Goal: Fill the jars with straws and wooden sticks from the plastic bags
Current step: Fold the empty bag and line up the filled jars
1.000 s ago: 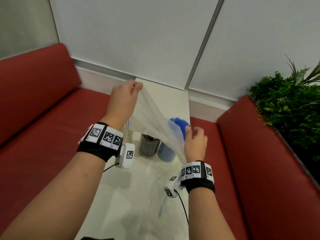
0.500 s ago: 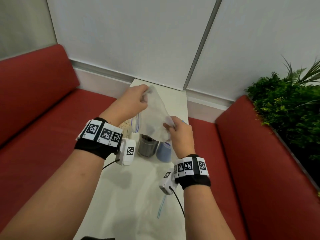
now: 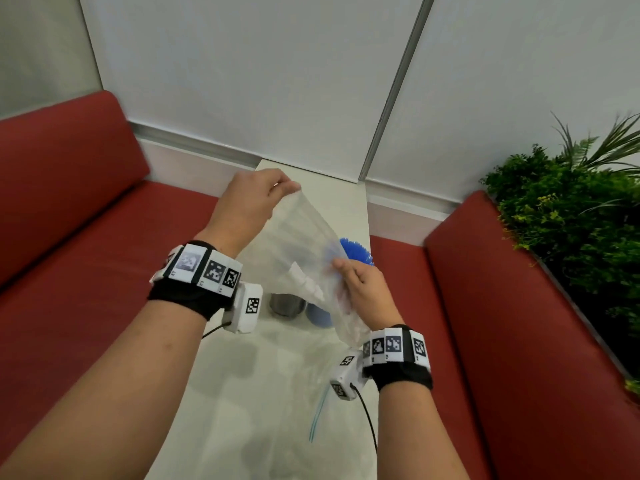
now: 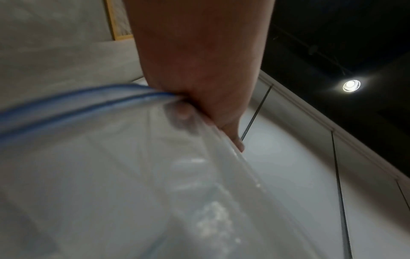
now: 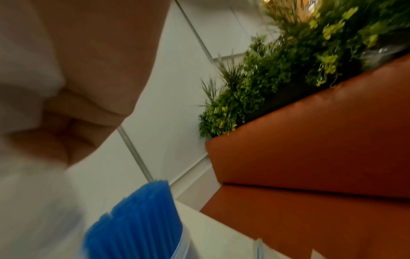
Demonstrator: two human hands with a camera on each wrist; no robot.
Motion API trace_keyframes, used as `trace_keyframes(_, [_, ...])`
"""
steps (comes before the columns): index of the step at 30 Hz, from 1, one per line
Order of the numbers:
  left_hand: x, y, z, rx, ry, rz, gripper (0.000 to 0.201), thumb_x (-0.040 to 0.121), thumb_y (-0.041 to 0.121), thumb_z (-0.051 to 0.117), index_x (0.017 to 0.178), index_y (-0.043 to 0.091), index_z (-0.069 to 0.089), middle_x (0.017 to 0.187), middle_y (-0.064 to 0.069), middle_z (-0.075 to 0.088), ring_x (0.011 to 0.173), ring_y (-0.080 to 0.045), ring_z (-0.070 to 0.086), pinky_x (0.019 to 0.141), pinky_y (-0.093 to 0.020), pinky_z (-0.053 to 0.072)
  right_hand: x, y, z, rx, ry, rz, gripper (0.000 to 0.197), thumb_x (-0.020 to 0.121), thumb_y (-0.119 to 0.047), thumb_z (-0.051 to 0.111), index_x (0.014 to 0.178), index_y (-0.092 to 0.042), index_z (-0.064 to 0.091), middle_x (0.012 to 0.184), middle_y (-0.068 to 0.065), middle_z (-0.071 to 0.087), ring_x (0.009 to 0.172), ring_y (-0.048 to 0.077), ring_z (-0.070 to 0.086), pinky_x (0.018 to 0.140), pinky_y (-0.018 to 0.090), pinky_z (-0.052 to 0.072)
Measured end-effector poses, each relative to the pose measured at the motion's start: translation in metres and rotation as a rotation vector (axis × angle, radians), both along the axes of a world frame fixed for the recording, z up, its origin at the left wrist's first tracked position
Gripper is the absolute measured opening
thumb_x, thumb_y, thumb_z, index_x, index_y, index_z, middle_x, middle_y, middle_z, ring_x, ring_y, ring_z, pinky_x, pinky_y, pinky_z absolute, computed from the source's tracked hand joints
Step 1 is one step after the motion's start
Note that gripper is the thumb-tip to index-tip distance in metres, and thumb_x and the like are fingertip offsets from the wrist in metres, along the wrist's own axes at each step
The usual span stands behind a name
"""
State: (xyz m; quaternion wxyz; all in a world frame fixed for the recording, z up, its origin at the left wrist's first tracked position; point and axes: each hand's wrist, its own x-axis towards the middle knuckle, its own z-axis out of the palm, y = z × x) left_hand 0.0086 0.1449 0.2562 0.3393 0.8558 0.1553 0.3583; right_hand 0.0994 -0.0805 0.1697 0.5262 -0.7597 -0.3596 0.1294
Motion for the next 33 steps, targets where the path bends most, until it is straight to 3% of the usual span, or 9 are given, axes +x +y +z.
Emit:
trace_keyframes(5, [0.002,-0.014,0.008,-0.015,0.178,0.002,0.054,0.095,0.058,0.048,0.068,0.013,0.060,0.049,0.029,0.056,0.032,-0.004,0.048,0.039,-0.023,0.037,0.011,-0.011,0.004,-0.286,-0.018,0.020,0.026,0.098,-0.051,0.059,0.102,-0.030,0.073,0.083,-0.017,0.071,0.076,-0.003,0.065,0.071,0.019,0.045])
trace_keyframes(8, [0.010,-0.027,0.013,-0.224,0.067,-0.122,0.045,0.091,0.052,0.060,0.075,0.010,0.063,0.047,0.003,0.061,0.026,-0.014,0.043,0.030,-0.019,0.031,0.002,0.001,0.008,-0.047,0.028,-0.080,0.060,0.077,-0.057,0.079,0.130,-0.046,0.054,0.102,-0.016,0.067,0.092,-0.003,0.064,0.076,0.005,0.045])
trace_keyframes(11, [0.008,-0.038,0.019,-0.478,0.010,-0.438,0.020,0.087,0.028,0.072,0.098,0.012,0.067,0.073,-0.013,0.072,0.037,-0.020,0.046,0.035,-0.022,0.034,-0.011,0.020,0.003,0.026,-0.023,-0.088,0.028,0.086,-0.036,0.077,0.109,-0.038,0.061,0.080,-0.023,0.066,0.069,-0.004,0.059,0.070,0.013,0.045])
trace_keyframes(14, [0.001,-0.025,0.014,-0.461,0.186,-0.640,0.047,0.085,0.003,0.069,0.128,0.017,0.057,0.107,-0.002,0.073,0.075,-0.020,0.066,0.065,-0.029,0.055,-0.004,0.017,0.006,0.142,0.048,-0.236,0.020,0.103,-0.018,0.054,0.090,-0.012,0.066,0.065,-0.013,0.056,0.063,0.007,0.048,0.067,0.033,0.040])
trace_keyframes(18, [-0.008,0.001,0.002,-0.167,0.454,-0.396,0.027,0.082,0.010,0.068,0.102,0.028,0.069,0.087,0.007,0.076,0.086,-0.012,0.071,0.079,-0.039,0.055,0.008,0.000,0.015,0.270,0.075,-0.402,0.037,0.107,-0.033,0.046,0.081,-0.009,0.058,0.073,0.002,0.053,0.068,0.016,0.046,0.063,0.035,0.040])
trace_keyframes(21, [-0.003,0.002,-0.002,-0.125,0.248,-0.146,0.029,0.085,0.002,0.051,0.078,0.024,0.068,0.068,0.006,0.069,0.059,0.002,0.063,0.066,-0.024,0.049,0.003,-0.006,0.017,0.239,0.097,-0.278,0.048,0.102,-0.051,0.050,0.064,-0.023,0.055,0.058,-0.008,0.045,0.052,0.008,0.037,0.049,0.026,0.032])
trace_keyframes(24, [0.002,0.010,-0.001,-0.027,0.030,0.028,0.036,0.088,-0.002,0.042,0.091,0.019,0.072,0.078,0.005,0.066,0.067,-0.003,0.058,0.065,-0.013,0.040,0.001,-0.014,0.011,0.193,0.179,-0.165,0.044,0.096,-0.058,0.057,0.060,-0.034,0.063,0.049,-0.017,0.045,0.042,0.000,0.034,0.039,0.019,0.028])
trace_keyframes(28, [0.001,0.020,0.001,-0.149,-0.065,0.044,0.031,0.100,0.039,0.044,0.123,0.030,0.062,0.092,0.013,0.069,0.076,0.008,0.058,0.070,-0.012,0.046,0.003,-0.025,0.001,0.221,0.241,-0.292,0.053,0.091,-0.063,0.061,0.061,-0.021,0.053,0.050,-0.009,0.040,0.041,0.009,0.031,0.040,0.024,0.025])
trace_keyframes(33, [-0.010,0.018,-0.024,-0.696,0.303,-0.163,0.122,0.051,0.102,0.037,0.143,0.023,0.039,0.137,-0.004,0.053,0.123,-0.022,0.053,0.107,-0.050,0.040,0.009,-0.034,-0.002,0.475,0.528,-0.434,0.048,0.100,-0.058,0.049,0.103,-0.018,0.074,0.097,0.006,0.078,0.084,0.022,0.076,0.069,0.032,0.061])
